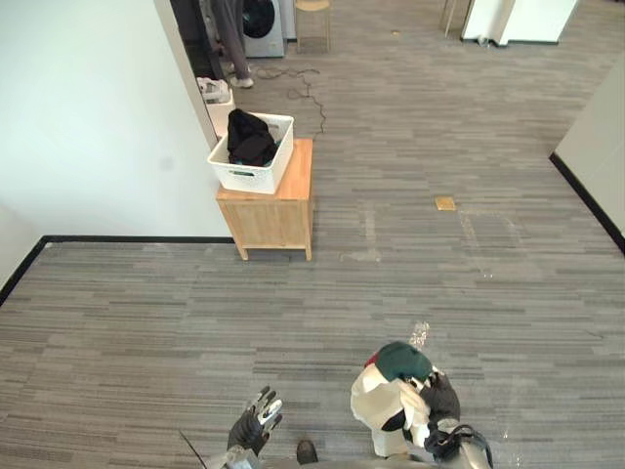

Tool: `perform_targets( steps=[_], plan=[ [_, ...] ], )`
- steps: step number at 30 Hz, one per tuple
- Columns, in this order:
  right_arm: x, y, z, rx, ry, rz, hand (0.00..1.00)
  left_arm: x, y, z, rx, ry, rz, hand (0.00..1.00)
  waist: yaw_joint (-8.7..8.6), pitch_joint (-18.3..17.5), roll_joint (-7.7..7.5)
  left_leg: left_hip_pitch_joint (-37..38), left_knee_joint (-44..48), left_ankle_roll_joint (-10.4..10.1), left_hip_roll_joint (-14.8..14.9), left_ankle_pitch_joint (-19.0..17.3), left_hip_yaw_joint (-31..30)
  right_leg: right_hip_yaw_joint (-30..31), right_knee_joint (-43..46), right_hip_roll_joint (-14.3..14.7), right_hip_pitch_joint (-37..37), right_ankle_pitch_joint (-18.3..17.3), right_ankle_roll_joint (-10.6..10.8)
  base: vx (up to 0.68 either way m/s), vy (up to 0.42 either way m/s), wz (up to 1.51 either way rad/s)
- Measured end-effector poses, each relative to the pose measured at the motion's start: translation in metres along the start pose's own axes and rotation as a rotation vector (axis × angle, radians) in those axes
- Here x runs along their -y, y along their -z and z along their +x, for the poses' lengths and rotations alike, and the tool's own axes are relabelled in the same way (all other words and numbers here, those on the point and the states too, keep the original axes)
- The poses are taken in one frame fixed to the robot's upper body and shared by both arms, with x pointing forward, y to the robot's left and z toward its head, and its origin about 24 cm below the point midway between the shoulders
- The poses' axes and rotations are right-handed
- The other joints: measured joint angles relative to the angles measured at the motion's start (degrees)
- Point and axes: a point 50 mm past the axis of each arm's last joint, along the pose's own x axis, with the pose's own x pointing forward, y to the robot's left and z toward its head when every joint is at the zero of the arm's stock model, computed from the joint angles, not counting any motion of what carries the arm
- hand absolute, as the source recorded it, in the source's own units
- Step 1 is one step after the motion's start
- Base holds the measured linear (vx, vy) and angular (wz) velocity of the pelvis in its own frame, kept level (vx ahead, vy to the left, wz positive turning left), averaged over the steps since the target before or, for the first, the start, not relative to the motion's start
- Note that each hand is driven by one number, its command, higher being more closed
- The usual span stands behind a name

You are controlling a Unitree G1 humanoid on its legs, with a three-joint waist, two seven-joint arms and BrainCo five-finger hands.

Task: Tidy the bed and pick cloth on bed and put in laundry

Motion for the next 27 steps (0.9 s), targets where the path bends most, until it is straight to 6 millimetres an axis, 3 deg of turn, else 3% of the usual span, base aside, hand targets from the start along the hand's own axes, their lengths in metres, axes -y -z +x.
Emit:
perform_targets(
  steps=[2, 3, 4, 5, 6, 7, 8, 10, 11, 12, 13, 15, 17, 18, 19, 20, 22, 23, 24, 25, 27],
  plan=[
    [0.008, 0.007, 0.0, -0.059, 0.043, 0.006, 1.0, -0.008, 0.0, 0.001, -0.038, -0.058, 0.056, 0.0, 0.19, -0.1, -0.1, 1.1, 0.5, -0.9, 0.3, -0.7, 0.7, 0.1, -0.9, 0.2, 1.4, 0.0, 0.0, -0.01, -0.005, -0.09],
    [0.011, 0.008, 0.001, -0.087, 0.065, -0.002, 1.0, -0.013, 0.0, 0.001, -0.055, -0.105, 0.104, 0.0, 0.79, -0.1, -0.25, -0.2, 4.7, -1.2, 1.1, -3.5, 1.9, 0.8, -0.9, 0.5, 1.6, -0.3, -0.5, -0.03, -0.027, -0.5],
    [0.012, 0.008, 0.001, -0.097, 0.066, -0.015, 1.0, -0.019, 0.003, -0.001, -0.077, -0.145, 0.143, 0.0, 1.48, -0.3, 0.08, -3.3, 12.4, -2.5, 3.4, -7.4, 3.7, 1.8, -1.0, 1.1, 1.1, -0.6, -1.1, -0.03, -0.034, -0.64],
    [0.012, 0.007, 0.001, -0.094, 0.064, -0.018, 1.0, -0.022, 0.007, -0.002, -0.092, -0.162, 0.148, 0.0, 1.66, -0.2, 0.32, -5.4, 16.9, -3.9, 4.9, -9.1, 4.5, 2.1, -1.4, 1.5, 1.1, -0.5, -1.2, -0.02, -0.07, -0.68],
    [0.012, 0.003, 0.003, -0.085, 0.06, -0.022, 1.0, -0.028, 0.014, -0.006, -0.117, -0.198, 0.13, 0.0, 1.6, -0.2, 0.49, -9.7, 27.0, -5.7, 8.0, -10.5, 5.9, 2.8, -2.6, 2.4, 1.1, -0.4, -1.5, -0.01, -0.078, -0.54],
    [0.016, 0.0, 0.003, -0.08, 0.071, -0.03, 1.0, -0.029, 0.016, -0.007, -0.098, -0.223, 0.077, 0.0, 1.66, 0.5, 1.47, -14.3, 37.6, -6.4, 11.1, -9.8, 5.5, 3.7, -2.5, 3.3, 1.0, -0.2, -1.8, -0.01, -0.091, -0.68],
    [0.023, -0.003, 0.001, -0.079, 0.087, -0.04, 1.0, -0.026, 0.019, -0.007, -0.092, -0.231, 0.039, 0.0, 2.38, 1.2, 2.69, -17.0, 44.8, -8.4, 12.4, -7.6, 1.8, 4.9, -2.0, 3.8, 1.3, -0.4, -2.1, 0.0, -0.061, -0.72],
    [0.027, -0.006, 0.001, -0.078, 0.092, -0.047, 1.0, -0.024, 0.023, -0.008, -0.094, -0.228, 0.03, 0.0, 2.93, 2.1, 2.5, -18.8, 50.6, -12.0, 12.3, -3.1, -1.0, 8.1, -2.1, 4.0, 2.2, -0.5, -3.1, 0.04, -0.019, -0.72],
    [0.025, -0.005, 0.001, -0.076, 0.091, -0.039, 1.0, -0.025, 0.022, -0.008, -0.087, -0.225, 0.04, 0.0, 2.72, 2.8, 2.73, -19.8, 50.7, -11.0, 11.0, -5.7, -1.5, 9.5, -1.9, 3.1, 2.8, -0.5, -3.5, 0.05, 0.007, -0.65],
    [0.031, -0.01, 0.0, -0.058, 0.104, -0.042, 1.0, -0.021, 0.022, -0.006, -0.086, -0.213, 0.048, 0.0, 2.52, 2.7, 3.1, -18.9, 43.9, -7.4, 9.7, -8.7, -1.5, 10.8, -1.9, 2.7, 2.6, -0.6, -3.6, 0.03, 0.032, -0.57],
    [0.033, -0.013, 0.0, -0.046, 0.109, -0.042, 1.0, -0.018, 0.022, -0.006, -0.083, -0.206, 0.048, 0.0, 2.57, 3.0, 3.75, -18.2, 39.4, -6.7, 9.2, -9.1, -1.2, 11.6, -1.9, 2.6, 2.3, -0.6, -3.6, 0.04, 0.055, -0.56],
    [0.037, -0.015, -0.003, -0.025, 0.124, -0.043, 1.0, -0.012, 0.028, -0.005, -0.094, -0.183, 0.04, 0.0, 2.6, 3.3, 5.21, -14.7, 21.5, -6.6, 7.7, -8.9, 0.0, 13.4, -3.9, 2.7, 2.2, -0.6, -3.6, 0.1, 0.131, -0.58],
    [0.042, -0.013, -0.007, -0.015, 0.137, -0.047, 1.0, -0.009, 0.037, -0.008, -0.111, -0.18, 0.025, 0.0, 2.9, 2.6, 6.99, -14.0, 17.1, -6.4, 8.3, -7.3, 0.2, 15.6, -5.9, 4.5, 3.9, -0.5, -3.0, 0.21, 0.152, -0.54],
    [0.038, -0.015, -0.006, 0.011, 0.125, -0.045, 1.0, -0.008, 0.036, -0.007, -0.105, -0.176, 0.029, 0.0, 2.66, 2.7, 6.34, -14.5, 18.3, -6.0, 8.2, -7.3, 0.7, 15.8, 1.6, 4.2, 1.7, -2.3, -1.5, 0.28, 0.102, -0.39],
    [0.032, -0.016, -0.005, 0.036, 0.11, -0.03, 1.0, -0.019, 0.031, -0.01, -0.089, -0.195, 0.053, 0.0, 2.97, 2.6, 4.04, -14.9, 19.6, -5.0, 6.6, -8.0, 1.4, 15.8, 4.1, 2.2, 1.5, -7.0, -1.8, 0.29, 0.05, -0.17],
    [0.029, -0.02, -0.003, 0.06, 0.103, -0.031, 1.0, -0.021, 0.03, -0.01, -0.087, -0.203, 0.057, 0.0, 2.78, 2.8, 3.38, -15.1, 21.0, -4.1, 5.8, -8.4, 1.3, 15.7, 4.0, 1.1, 1.5, -8.7, -0.8, 0.21, 0.051, -0.11],
    [0.025, -0.041, -0.001, 0.166, 0.084, -0.046, 1.0, -0.022, 0.036, -0.013, -0.101, -0.211, 0.053, 0.0, 2.99, 0.6, 3.04, -15.2, 22.4, -0.6, 3.3, -10.3, 1.6, 16.4, 5.7, -1.1, 1.3, -11.5, -1.7, 0.28, 0.127, -0.16],
    [0.025, -0.049, 0.0, 0.212, 0.088, -0.063, 1.0, -0.022, 0.035, -0.013, -0.1, -0.21, 0.055, 0.0, 2.8, 0.6, 3.35, -14.5, 22.3, 0.3, 2.6, -10.8, 1.9, 16.1, 13.1, -1.6, -0.3, -11.7, -1.1, 0.38, 0.15, -0.1],
    [0.021, -0.056, 0.0, 0.278, 0.084, -0.066, 1.0, -0.02, 0.032, -0.011, -0.088, -0.202, 0.058, 0.0, 2.91, 1.3, 2.03, -12.9, 22.4, 1.3, 1.6, -11.9, 2.5, 15.1, 30.3, -3.6, -6.3, -11.8, 0.2, 0.4, 0.125, -0.02],
    [0.016, -0.064, 0.001, 0.337, 0.065, -0.073, 1.0, -0.026, 0.027, -0.012, -0.069, -0.206, 0.084, 0.0, 2.74, 1.8, 1.2, -10.1, 21.6, 1.6, 0.5, -13.0, 2.7, 13.2, 41.1, -6.5, -10.4, -6.5, 0.1, 0.34, 0.119, 0.02],
    [0.012, -0.07, -0.001, 0.387, 0.036, -0.085, 1.0, -0.028, 0.027, -0.014, -0.07, -0.2, 0.108, 0.0, 2.5, 2.2, 0.57, -4.7, 18.0, 1.9, -0.5, -13.4, 2.5, 12.5, 51.3, -9.0, -13.7, 1.1, -2.1, 0.29, 0.092, -0.04]
  ],
)
